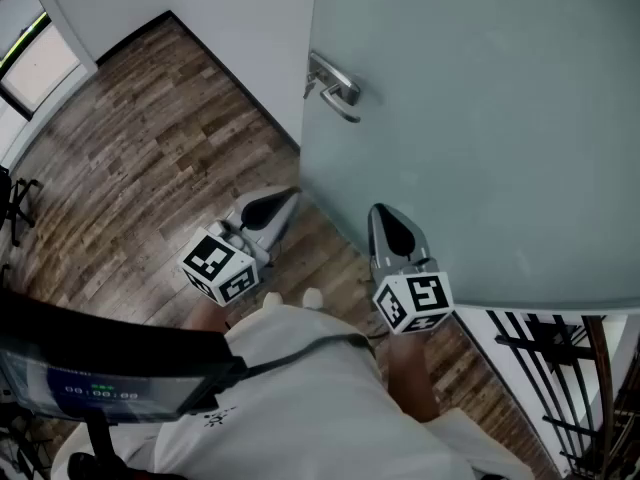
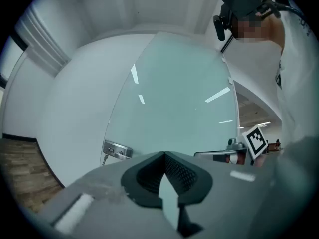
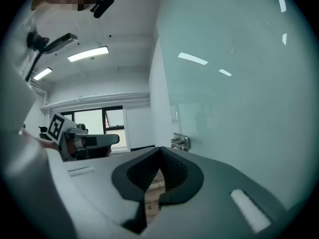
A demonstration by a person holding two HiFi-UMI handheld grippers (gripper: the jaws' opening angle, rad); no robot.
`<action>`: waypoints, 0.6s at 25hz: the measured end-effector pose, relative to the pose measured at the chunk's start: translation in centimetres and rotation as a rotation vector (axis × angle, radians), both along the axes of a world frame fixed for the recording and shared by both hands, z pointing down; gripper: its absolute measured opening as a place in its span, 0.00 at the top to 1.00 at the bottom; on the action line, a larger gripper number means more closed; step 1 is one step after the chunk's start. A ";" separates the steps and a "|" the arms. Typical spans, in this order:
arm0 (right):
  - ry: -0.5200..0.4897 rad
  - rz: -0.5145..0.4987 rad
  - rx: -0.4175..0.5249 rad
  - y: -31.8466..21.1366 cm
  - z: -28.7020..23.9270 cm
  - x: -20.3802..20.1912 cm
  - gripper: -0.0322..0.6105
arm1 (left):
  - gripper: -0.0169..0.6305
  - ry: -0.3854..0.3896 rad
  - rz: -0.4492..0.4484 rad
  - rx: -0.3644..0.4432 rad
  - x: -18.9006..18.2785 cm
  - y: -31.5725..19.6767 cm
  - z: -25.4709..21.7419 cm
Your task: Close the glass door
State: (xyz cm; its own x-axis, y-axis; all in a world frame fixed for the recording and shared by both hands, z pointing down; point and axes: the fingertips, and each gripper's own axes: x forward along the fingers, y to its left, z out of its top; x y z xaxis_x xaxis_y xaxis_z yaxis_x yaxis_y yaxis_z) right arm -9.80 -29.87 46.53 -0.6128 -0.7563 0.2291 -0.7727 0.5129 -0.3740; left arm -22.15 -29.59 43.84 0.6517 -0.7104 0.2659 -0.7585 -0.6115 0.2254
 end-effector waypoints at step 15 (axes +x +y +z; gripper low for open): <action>-0.053 -0.063 -0.046 0.8 1.9 2.4 0.94 | 0.97 -0.009 0.013 -0.036 3.9 0.6 1.5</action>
State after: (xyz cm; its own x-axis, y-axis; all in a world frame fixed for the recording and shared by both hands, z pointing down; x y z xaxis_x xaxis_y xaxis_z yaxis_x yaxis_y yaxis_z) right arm -7.45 -29.10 48.44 -0.6714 -0.7051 0.2282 -0.7176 0.5417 -0.4377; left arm -18.28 -29.02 45.31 0.6581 -0.6918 0.2971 -0.7527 -0.6126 0.2409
